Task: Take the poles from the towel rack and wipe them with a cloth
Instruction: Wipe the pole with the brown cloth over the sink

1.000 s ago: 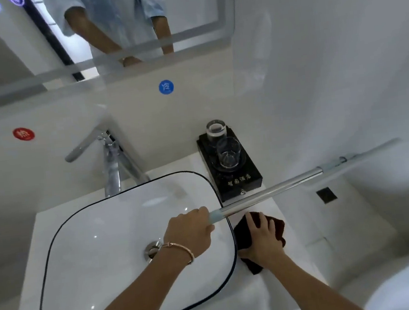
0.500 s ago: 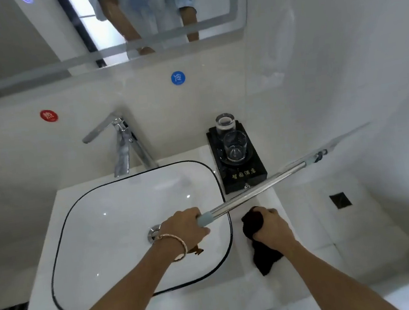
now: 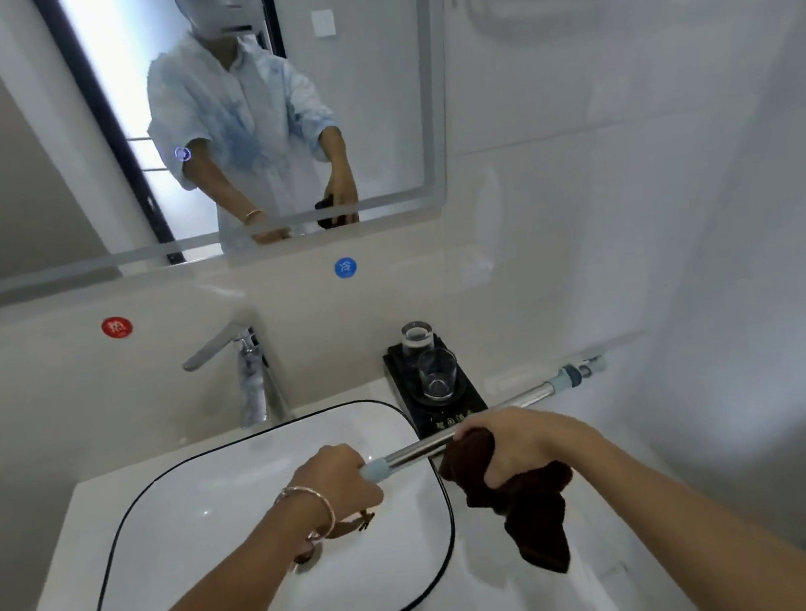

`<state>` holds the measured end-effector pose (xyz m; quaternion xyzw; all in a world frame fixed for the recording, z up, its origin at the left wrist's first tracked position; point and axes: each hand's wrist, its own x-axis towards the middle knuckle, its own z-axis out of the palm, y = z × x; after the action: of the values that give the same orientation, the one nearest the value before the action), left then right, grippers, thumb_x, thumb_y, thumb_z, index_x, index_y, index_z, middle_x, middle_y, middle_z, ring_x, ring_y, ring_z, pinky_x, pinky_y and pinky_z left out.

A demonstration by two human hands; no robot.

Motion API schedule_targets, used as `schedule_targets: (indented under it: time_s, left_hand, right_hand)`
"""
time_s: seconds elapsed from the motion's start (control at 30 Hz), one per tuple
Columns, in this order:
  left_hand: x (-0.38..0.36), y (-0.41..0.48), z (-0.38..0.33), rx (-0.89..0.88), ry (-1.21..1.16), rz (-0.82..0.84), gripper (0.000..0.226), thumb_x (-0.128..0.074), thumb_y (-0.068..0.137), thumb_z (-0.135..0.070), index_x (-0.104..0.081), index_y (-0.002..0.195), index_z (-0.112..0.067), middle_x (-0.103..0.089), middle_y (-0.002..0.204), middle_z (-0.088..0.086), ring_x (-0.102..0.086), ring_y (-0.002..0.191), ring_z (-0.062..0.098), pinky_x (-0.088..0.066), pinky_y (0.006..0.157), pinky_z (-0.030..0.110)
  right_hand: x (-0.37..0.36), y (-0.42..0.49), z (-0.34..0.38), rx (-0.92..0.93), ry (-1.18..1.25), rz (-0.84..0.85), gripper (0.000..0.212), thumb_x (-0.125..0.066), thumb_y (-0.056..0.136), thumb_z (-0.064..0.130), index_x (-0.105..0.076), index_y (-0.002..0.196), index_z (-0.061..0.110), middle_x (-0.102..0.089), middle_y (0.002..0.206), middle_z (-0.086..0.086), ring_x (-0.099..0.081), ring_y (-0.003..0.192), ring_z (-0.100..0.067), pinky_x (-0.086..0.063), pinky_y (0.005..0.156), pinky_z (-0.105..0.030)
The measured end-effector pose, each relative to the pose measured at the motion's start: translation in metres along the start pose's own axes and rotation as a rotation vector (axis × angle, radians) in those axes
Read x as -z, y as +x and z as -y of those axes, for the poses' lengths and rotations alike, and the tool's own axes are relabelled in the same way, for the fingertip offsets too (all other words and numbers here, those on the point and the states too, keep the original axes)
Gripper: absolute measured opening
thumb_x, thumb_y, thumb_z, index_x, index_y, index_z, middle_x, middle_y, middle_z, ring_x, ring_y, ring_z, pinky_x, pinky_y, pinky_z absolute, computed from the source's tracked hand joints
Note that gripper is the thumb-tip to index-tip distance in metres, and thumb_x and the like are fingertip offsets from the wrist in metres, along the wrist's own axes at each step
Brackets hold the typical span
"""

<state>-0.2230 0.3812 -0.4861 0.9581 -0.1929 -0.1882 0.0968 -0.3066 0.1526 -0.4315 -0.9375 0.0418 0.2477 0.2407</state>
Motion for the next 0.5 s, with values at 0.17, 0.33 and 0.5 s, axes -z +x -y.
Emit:
schedule_targets:
  time_s: [0.17, 0.33, 0.5]
  left_hand:
    - [0.005, -0.034, 0.074, -0.016, 0.048, -0.014, 0.018, -0.058, 0.071, -0.041, -0.055, 0.065, -0.024, -0.055, 0.065, -0.006, -0.053, 0.061, 0.012, -0.036, 0.051, 0.022]
    - [0.010, -0.073, 0.154, -0.007, 0.115, 0.025, 0.028, -0.056, 0.075, -0.045, -0.047, 0.056, -0.026, -0.049, 0.059, -0.008, -0.046, 0.054, 0.008, -0.033, 0.050, 0.020]
    - [-0.008, -0.116, 0.236, 0.045, 0.084, 0.076, 0.020, -0.055, 0.069, -0.040, -0.050, 0.056, -0.025, -0.052, 0.056, -0.008, -0.053, 0.059, 0.009, -0.037, 0.051, 0.017]
  right_hand:
    - [-0.011, 0.000, 0.107, 0.161, -0.069, -0.096, 0.066, -0.073, 0.070, 0.024, -0.046, 0.129, 0.034, -0.056, 0.122, 0.006, -0.054, 0.102, -0.016, -0.050, 0.085, -0.033]
    - [-0.057, 0.024, 0.189, 0.225, -0.081, -0.123, 0.082, -0.075, 0.068, 0.026, -0.035, 0.139, 0.027, -0.050, 0.126, 0.003, -0.053, 0.108, -0.021, -0.049, 0.088, -0.035]
    - [-0.127, 0.044, 0.238, 0.231, -0.116, -0.082, 0.074, -0.073, 0.071, 0.026, -0.032, 0.131, 0.025, -0.048, 0.126, 0.002, -0.054, 0.105, -0.024, -0.048, 0.083, -0.035]
